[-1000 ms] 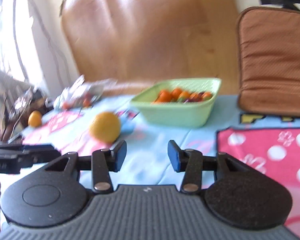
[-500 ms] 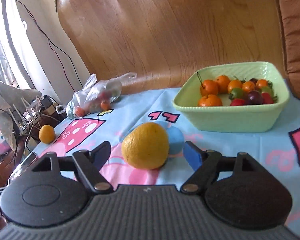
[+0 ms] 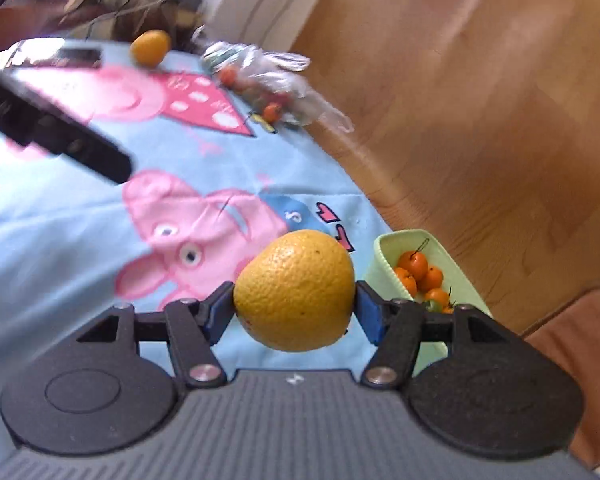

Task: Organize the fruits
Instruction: 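Grasp the yellow grapefruit with the right tool, then carry the grapefruit over the basket and open the right tool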

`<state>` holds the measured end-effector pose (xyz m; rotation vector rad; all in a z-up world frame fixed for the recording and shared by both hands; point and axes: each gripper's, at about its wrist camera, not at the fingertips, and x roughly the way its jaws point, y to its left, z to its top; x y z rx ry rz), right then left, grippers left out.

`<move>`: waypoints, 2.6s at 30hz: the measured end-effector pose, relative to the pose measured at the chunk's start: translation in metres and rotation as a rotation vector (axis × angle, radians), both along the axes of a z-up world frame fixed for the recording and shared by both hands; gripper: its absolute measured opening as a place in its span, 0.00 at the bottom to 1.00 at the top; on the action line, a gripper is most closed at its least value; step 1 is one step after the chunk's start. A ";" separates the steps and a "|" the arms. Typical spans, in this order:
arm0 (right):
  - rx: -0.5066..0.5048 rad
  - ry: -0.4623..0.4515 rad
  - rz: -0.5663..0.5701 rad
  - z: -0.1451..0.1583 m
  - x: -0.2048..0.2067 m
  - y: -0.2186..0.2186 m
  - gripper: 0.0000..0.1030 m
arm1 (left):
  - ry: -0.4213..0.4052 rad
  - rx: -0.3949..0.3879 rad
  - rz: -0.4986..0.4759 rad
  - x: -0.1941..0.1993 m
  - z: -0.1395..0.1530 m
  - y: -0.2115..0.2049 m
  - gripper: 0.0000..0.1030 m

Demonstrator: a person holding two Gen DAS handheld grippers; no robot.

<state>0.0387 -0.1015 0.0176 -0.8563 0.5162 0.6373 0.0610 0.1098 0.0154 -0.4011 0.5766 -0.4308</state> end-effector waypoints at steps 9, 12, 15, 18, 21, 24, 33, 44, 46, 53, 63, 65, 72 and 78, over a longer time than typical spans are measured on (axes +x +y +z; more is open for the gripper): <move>0.056 -0.075 0.061 -0.020 -0.029 -0.001 0.74 | 0.013 0.034 -0.102 0.004 0.006 -0.035 0.51; 0.237 0.000 -0.011 -0.006 -0.021 -0.023 0.79 | 0.009 0.048 -0.095 0.005 0.006 -0.037 0.57; 0.413 0.135 -0.086 0.000 -0.003 -0.044 0.79 | 0.020 0.032 -0.093 0.010 0.004 -0.035 0.57; 0.532 0.226 -0.123 -0.001 0.010 -0.054 0.79 | 0.036 0.038 -0.079 0.013 0.001 -0.032 0.57; 0.601 0.280 -0.149 -0.003 0.019 -0.053 0.80 | 0.043 0.038 -0.064 0.014 0.000 -0.027 0.57; 0.668 0.367 -0.152 -0.012 0.018 -0.041 0.79 | 0.060 0.031 -0.073 0.017 -0.002 -0.025 0.53; 0.717 0.418 -0.165 -0.015 0.001 -0.040 0.66 | 0.052 0.015 -0.095 0.021 0.000 -0.033 0.51; 0.808 0.157 -0.377 0.022 0.098 -0.113 0.66 | -0.128 0.119 -0.239 0.156 0.048 -0.125 0.49; 0.802 0.150 -0.431 0.013 0.127 -0.123 0.66 | -0.112 0.136 -0.246 0.186 0.044 -0.145 0.46; 0.798 0.123 -0.522 -0.018 0.178 -0.142 0.66 | -0.069 0.152 -0.212 0.230 0.024 -0.173 0.46; 0.897 0.133 -0.579 0.000 0.112 -0.174 0.71 | -0.118 0.201 -0.080 0.123 0.045 -0.146 0.48; 0.915 0.173 -0.610 -0.005 0.084 -0.182 0.71 | -0.115 0.215 -0.072 0.088 0.042 -0.141 0.49; 1.018 0.292 -0.761 -0.015 0.001 -0.193 0.71 | -0.068 0.276 -0.098 -0.007 0.020 -0.141 0.49; 1.107 0.292 -0.828 -0.012 -0.057 -0.192 0.71 | -0.073 0.334 -0.113 -0.060 0.014 -0.144 0.52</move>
